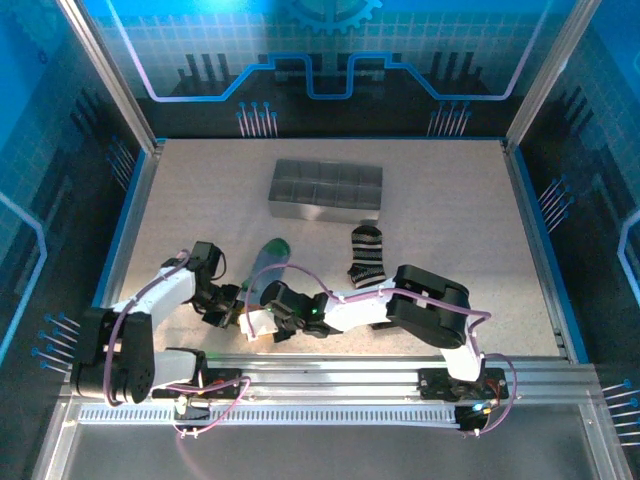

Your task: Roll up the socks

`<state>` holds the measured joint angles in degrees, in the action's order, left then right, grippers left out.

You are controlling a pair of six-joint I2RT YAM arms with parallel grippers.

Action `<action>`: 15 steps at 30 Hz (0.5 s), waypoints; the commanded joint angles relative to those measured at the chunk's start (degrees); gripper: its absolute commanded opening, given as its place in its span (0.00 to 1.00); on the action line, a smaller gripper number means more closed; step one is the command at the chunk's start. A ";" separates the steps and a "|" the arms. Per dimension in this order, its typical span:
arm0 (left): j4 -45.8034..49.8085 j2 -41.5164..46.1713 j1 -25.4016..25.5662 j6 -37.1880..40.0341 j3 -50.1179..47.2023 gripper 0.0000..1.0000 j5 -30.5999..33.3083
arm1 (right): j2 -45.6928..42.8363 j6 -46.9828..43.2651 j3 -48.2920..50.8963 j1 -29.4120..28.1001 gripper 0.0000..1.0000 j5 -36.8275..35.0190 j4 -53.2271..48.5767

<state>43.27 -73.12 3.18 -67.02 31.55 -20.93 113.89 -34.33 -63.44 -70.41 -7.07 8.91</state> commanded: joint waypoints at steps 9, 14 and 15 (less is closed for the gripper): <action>6.36 11.87 0.51 -3.32 1.41 0.50 6.43 | 4.04 14.83 -4.90 5.14 0.00 14.73 -12.74; 9.09 15.25 0.08 -3.52 1.26 0.62 8.35 | 5.70 19.79 -5.96 7.13 0.00 19.33 -14.77; 8.46 16.47 -0.09 -3.72 0.78 0.62 8.45 | 5.92 20.76 -6.05 7.70 0.00 20.45 -14.72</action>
<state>48.47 -59.24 3.36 -69.89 31.81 -14.59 116.49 -18.94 -69.41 -64.05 8.38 1.19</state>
